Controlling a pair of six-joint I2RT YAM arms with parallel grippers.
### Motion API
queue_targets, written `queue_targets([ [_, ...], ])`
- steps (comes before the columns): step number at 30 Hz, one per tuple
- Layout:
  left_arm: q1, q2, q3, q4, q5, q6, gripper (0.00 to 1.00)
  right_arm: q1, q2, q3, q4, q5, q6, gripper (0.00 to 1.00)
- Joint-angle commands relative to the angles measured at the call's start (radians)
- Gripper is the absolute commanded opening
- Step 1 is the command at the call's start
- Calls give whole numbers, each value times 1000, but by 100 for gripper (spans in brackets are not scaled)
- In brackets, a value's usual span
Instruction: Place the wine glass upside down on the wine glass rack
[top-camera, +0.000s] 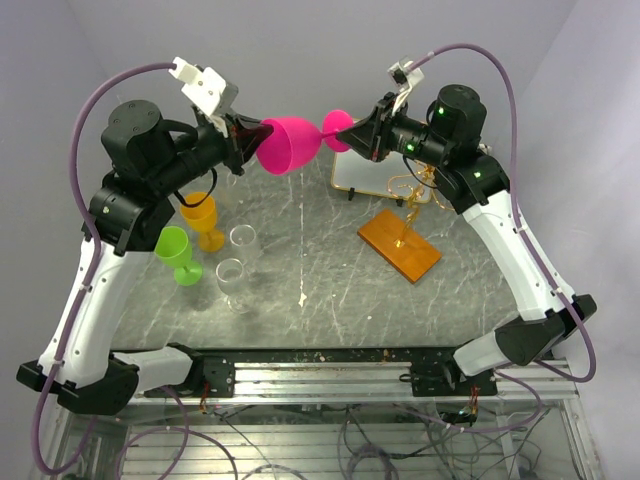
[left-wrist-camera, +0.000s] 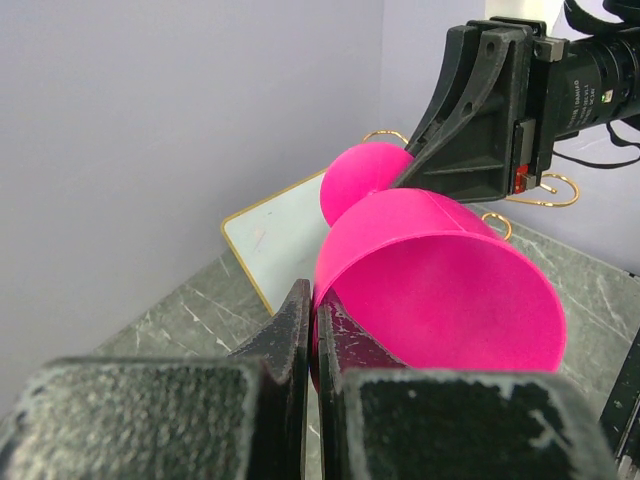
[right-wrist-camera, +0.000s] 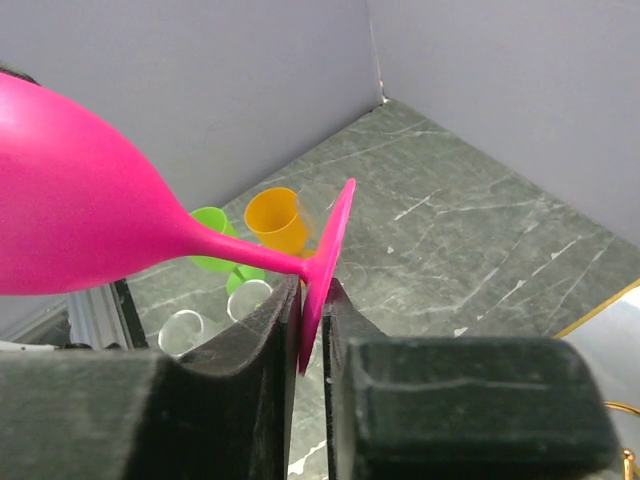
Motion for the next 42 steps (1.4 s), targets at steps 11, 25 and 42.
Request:
queue_targets([
  [11,31,-68,-54,12,-31,54,20,-44,-40,42,-41,166,-69,0],
  [25,78,-254,-126,-109,-207,276,100,-89,-52,124,-150,459,-444,0],
  [42,126,-337,-247,-160,-97,366,100,40,82,14,2,1028,-843,0],
])
